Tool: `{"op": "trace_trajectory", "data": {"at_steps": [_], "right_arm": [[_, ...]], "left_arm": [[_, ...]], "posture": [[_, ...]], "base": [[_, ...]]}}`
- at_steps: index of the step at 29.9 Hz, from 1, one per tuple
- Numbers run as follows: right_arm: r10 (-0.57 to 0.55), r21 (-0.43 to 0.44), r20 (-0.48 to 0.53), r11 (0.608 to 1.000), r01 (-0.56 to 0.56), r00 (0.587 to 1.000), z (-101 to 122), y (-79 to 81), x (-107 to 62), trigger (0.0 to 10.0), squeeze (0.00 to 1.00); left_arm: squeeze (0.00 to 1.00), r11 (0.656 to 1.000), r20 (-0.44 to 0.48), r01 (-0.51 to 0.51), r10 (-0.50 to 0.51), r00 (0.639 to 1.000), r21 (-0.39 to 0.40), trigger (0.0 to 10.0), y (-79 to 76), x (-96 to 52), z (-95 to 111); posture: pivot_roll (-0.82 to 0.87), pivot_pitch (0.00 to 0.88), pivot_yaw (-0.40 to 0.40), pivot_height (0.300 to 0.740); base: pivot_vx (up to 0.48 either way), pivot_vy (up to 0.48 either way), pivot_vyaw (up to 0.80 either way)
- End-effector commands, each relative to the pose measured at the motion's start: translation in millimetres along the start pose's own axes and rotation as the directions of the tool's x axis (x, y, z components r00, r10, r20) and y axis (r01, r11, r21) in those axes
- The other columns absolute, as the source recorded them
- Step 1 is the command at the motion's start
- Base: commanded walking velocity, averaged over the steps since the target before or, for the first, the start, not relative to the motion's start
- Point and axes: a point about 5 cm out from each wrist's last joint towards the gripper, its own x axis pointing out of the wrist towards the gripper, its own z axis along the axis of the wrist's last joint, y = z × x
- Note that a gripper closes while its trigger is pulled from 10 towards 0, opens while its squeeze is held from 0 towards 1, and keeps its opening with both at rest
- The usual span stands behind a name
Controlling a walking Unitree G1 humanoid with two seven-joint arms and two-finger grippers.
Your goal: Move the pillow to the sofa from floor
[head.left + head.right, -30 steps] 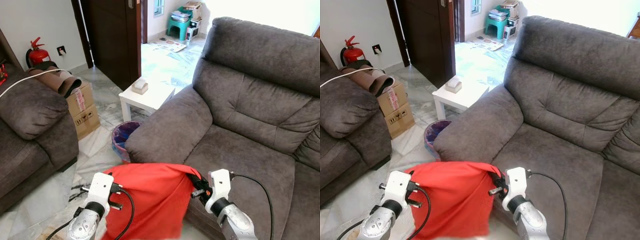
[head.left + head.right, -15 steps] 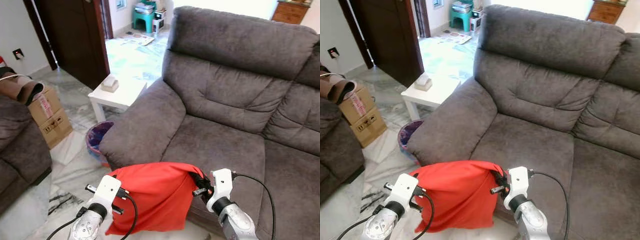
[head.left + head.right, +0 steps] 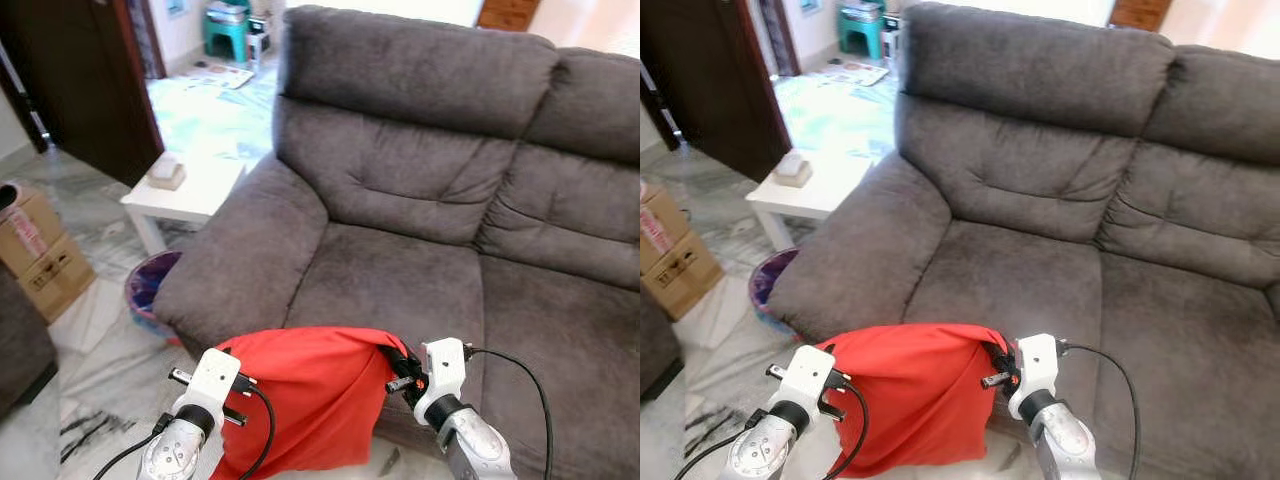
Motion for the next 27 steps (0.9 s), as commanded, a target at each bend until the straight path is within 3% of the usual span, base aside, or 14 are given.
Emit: {"op": "trace_trajectory", "data": {"at_steps": [1,17,20,27], "right_arm": [[-0.012,-0.011,0.057,1.0,0.013,0.998,10.2,-2.4,1.5,10.0,0.0],[-0.012,-0.017,0.057,1.0,0.013,0.998,10.2,-2.8,1.7,10.0,0.0],[-0.015,-0.061,0.057,0.998,0.019,0.998,13.1,-4.9,4.7,10.0,0.0],[-0.021,-0.06,0.056,0.998,0.024,0.998,13.2,-5.4,5.4,10.0,0.0]], "left_arm": [[0.0,1.0,0.069,-0.021,0.02,0.997,0.009,10.0,4.8,2.4,12.9],[0.0,1.0,0.07,-0.022,0.021,0.997,0.019,10.0,5.2,2.3,13.0],[0.0,1.0,0.085,0.007,-0.008,0.996,0.007,10.0,0.0,0.1,14.8],[0.0,1.0,0.095,0.027,-0.027,0.995,0.005,10.0,-3.2,-1.1,15.2]], "posture": [[0.05,0.111,-0.02,0.74],[0.05,0.11,-0.021,0.74],[0.06,0.115,-0.025,0.74],[0.06,0.115,-0.028,0.74]], "base": [[0.0,0.0,-0.8],[0.0,0.0,-0.8],[0.0,0.0,-0.8],[0.0,0.0,-0.8]]}}
